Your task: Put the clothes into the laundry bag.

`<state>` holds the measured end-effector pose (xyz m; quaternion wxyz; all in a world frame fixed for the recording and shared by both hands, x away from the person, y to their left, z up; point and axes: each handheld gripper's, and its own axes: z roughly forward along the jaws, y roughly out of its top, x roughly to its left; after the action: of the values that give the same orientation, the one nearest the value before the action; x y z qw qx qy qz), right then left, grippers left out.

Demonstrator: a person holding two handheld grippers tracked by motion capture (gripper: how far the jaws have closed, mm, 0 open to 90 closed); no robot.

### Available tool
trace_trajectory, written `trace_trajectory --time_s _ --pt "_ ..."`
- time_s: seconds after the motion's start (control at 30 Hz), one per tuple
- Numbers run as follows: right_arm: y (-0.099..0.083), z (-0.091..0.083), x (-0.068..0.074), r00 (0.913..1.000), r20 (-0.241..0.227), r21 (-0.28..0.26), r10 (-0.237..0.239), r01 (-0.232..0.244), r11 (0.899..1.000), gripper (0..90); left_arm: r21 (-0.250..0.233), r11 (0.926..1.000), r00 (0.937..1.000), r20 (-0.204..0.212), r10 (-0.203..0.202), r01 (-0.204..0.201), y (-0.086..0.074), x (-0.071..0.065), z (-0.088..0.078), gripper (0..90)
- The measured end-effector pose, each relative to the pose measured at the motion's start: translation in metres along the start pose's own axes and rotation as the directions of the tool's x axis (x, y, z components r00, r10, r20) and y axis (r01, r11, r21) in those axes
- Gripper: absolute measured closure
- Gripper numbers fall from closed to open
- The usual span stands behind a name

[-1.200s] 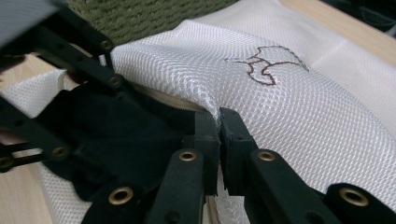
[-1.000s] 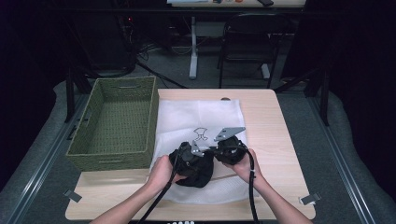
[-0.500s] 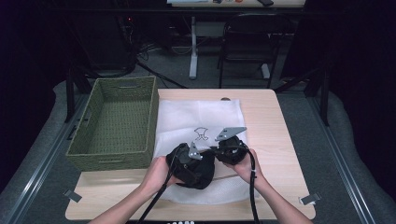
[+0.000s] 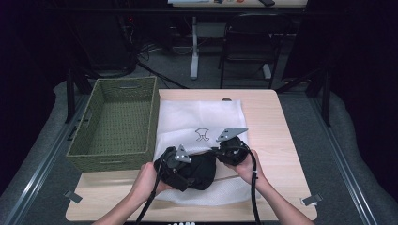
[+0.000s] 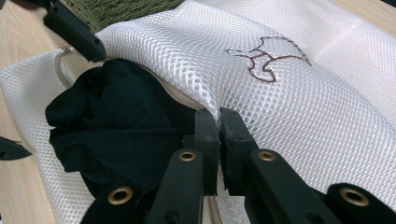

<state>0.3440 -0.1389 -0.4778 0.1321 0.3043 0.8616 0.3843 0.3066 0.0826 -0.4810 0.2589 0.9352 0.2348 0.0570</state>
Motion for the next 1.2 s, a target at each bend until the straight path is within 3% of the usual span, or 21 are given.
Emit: trace_trajectory --time_s 0.2,0.27,0.37,0.47,0.53,0.67,0.83,1.0,1.2 --pt "0.0 0.001 0.0 1.0 -0.001 0.002 -0.005 0.005 1.0 86.8 0.05 0.9986 0.9993 -0.034 0.014 -0.012 0.001 -0.005 0.022 19.2" --pt "0.0 0.001 0.0 1.0 -0.006 0.006 0.001 -0.001 1.0 86.8 0.046 0.9989 0.998 -0.063 0.004 -0.001 -0.001 -0.006 0.031 19.6" --pt "-0.001 0.003 0.002 1.0 -0.009 0.015 0.003 -0.003 1.0 86.8 0.047 0.9986 0.995 -0.098 -0.02 0.024 -0.008 -0.001 0.046 27.6" --pt "-0.002 0.004 0.003 0.9999 -0.012 0.025 -0.004 0.004 1.0 86.8 -0.005 0.9983 0.9939 -0.094 -0.058 0.058 -0.015 0.005 0.053 41.1" --pt "-0.002 0.004 0.003 0.9999 -0.013 0.024 -0.002 0.002 1.0 86.9 -0.019 0.9983 0.9945 -0.088 -0.057 0.055 -0.016 0.006 0.052 55.0" --pt "-0.002 0.003 0.002 0.9999 -0.014 0.021 0.0 0.0 1.0 86.9 -0.051 0.9974 0.9942 -0.091 -0.056 0.051 -0.019 0.007 0.052 68.0" --pt "0.0 0.0 0.001 0.9997 -0.021 0.003 0.012 -0.012 1.0 86.9 -0.089 0.9955 0.9917 -0.121 -0.045 0.034 -0.016 0.003 0.052 71.7" --pt "0.002 -0.004 0.0 0.9991 -0.031 -0.017 0.028 -0.029 0.999 86.9 -0.146 0.988 0.9873 -0.142 -0.071 0.05 -0.006 0.004 0.052 72.5" --pt "0.004 -0.008 -0.002 0.9977 -0.046 -0.043 0.049 -0.051 0.998 87.0 -0.2 0.9786 0.9765 -0.196 -0.088 0.048 0.006 0.004 0.054 72.6"
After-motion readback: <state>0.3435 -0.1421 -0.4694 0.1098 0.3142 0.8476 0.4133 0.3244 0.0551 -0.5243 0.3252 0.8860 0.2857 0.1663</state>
